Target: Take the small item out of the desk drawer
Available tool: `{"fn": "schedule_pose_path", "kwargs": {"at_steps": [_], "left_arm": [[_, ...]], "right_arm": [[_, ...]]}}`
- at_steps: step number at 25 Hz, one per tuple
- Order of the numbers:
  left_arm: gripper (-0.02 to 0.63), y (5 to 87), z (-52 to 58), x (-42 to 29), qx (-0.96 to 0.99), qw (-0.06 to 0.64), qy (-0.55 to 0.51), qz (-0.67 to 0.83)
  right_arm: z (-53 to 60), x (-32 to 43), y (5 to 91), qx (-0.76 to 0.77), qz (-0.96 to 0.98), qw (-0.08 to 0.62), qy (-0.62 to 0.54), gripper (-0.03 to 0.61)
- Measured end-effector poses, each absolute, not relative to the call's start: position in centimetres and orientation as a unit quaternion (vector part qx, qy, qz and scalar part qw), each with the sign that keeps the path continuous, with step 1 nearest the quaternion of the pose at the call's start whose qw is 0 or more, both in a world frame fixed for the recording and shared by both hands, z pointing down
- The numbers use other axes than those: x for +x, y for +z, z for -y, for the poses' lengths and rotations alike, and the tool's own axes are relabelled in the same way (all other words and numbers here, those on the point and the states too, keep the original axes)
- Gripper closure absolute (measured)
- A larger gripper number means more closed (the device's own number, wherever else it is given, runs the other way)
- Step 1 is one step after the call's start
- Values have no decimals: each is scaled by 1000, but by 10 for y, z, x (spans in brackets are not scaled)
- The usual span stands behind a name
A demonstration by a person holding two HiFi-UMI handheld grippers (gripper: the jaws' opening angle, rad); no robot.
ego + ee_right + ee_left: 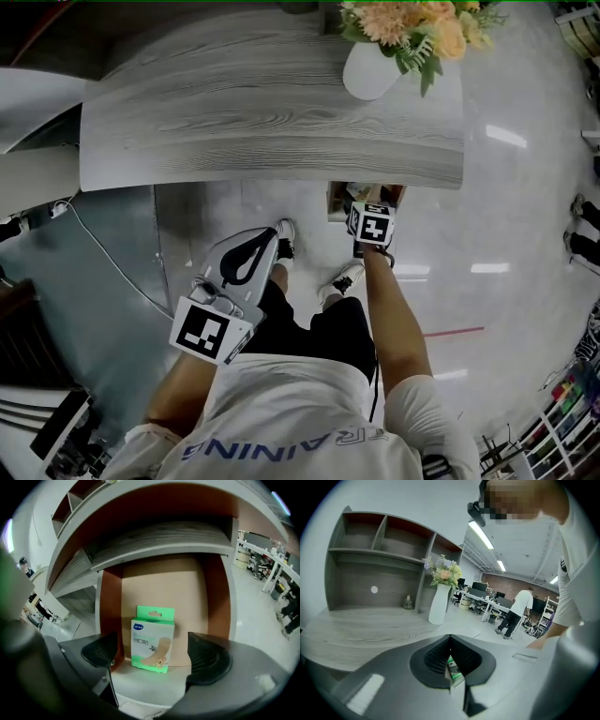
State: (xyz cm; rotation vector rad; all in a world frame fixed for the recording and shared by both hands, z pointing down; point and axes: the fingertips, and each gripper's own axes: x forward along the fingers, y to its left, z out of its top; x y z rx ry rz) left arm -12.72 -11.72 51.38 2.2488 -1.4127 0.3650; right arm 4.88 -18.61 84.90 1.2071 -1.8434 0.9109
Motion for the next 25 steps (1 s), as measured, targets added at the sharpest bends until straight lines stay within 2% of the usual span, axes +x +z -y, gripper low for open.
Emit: {"fn": "schedule_pose_path", "kwargs": {"at_steps": [10, 18, 22, 25], "left_arm": [[615, 529, 116, -144, 808, 240, 138, 520], [615, 532, 112, -151, 808, 244, 142, 518], [615, 531, 111, -152, 807, 246, 142, 517], [615, 531, 110, -151, 807, 247, 142, 516]], "right_arm": [[189, 42, 880, 492, 692, 384, 362, 114], [191, 48, 879, 512, 680, 389, 352, 161], [188, 50, 880, 515, 673, 393, 356, 218], [187, 51, 879, 516, 672, 394, 357, 218]]}}
